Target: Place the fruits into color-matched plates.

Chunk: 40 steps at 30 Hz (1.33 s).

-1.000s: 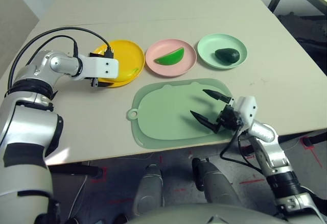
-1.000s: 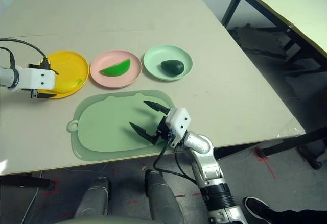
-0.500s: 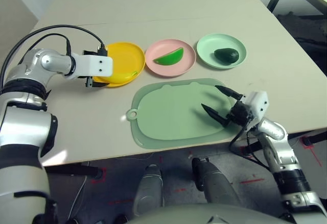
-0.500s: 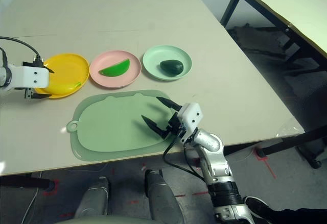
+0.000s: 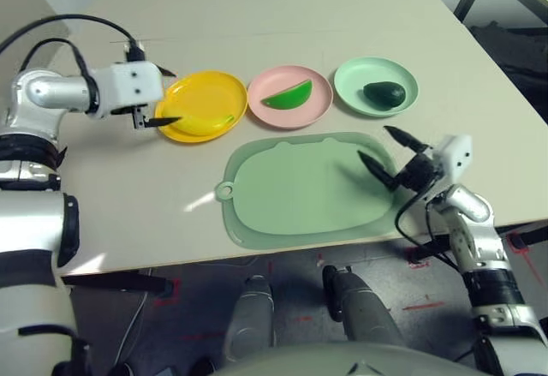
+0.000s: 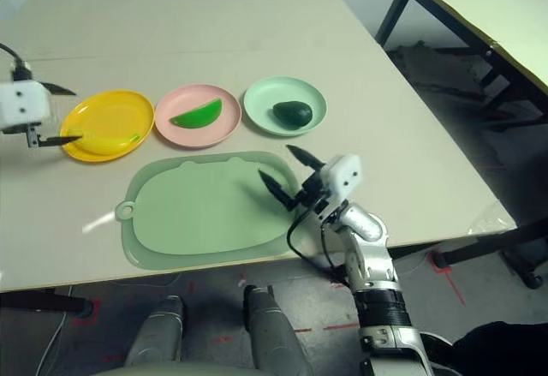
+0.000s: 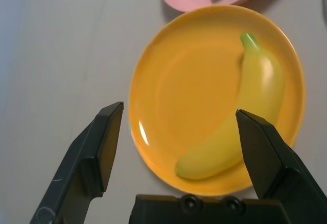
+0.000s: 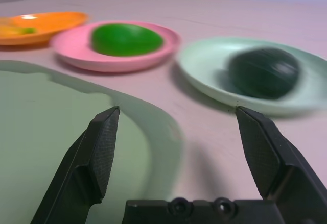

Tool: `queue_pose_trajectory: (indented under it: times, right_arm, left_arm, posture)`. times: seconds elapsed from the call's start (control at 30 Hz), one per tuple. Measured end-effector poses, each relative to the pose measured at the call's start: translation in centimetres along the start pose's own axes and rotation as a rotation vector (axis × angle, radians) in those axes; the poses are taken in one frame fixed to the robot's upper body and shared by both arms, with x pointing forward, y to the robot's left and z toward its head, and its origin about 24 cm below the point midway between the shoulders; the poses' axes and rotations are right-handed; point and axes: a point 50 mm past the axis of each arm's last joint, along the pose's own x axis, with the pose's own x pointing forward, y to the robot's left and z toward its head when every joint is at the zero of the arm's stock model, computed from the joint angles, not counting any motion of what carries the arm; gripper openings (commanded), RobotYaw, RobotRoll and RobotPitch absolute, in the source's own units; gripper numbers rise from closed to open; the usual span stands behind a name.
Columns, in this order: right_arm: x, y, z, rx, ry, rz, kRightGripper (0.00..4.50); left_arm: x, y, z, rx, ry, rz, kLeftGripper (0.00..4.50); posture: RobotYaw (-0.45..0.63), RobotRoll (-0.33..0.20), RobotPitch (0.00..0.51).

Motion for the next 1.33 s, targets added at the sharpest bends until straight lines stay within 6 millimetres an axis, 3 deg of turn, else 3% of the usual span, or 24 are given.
queue_pose_trajectory:
  times: [0.2, 0.37, 0.57, 0.77, 1.13, 1.33]
  right_arm:
    - [-2.3, -2.9, -0.8, -0.010, 0.034, -0.155, 4.50]
    - [-3.0, -3.7, -1.0, -0.046, 0.008, -0.190, 4.50]
    - [-4.2, -4.1, -1.5, -0.076, -0.021, -0.229, 4.50]
    - [-5.4, -4.5, -1.7, -0.118, -0.057, -0.317, 4.50]
    - [-7.0, -6.1, -1.3, -0.103, -0.074, -0.436, 4.50]
    - [-6.8, -6.6, -0.3, -0.081, -0.098, -0.415, 4.50]
  left_arm:
    - [-2.7, -4.7, -2.1, -0.336, -0.055, 0.303, 4.48]
    - [-4.4, -10.7, -3.4, -0.620, -0.021, 0.581, 4.48]
    - [-6.4, -13.7, -4.5, -0.776, 0.041, 0.828, 4.48]
    - [-6.5, -15.1, -5.5, -0.842, 0.067, 0.862, 4.48]
    - [-6.3, -14.3, -5.5, -0.809, 0.062, 0.837, 4.48]
    - [-6.0, -14.3, -5.4, -0.798, 0.063, 0.820, 4.48]
  posture:
    - [0.05, 0.000, 0.237]
    - [0.06, 0.000, 0.238]
    - [0.05, 0.000, 0.231]
    - [0.02, 0.000, 0.241]
    - [0.02, 0.000, 0.266]
    - [0.01, 0.000, 0.281]
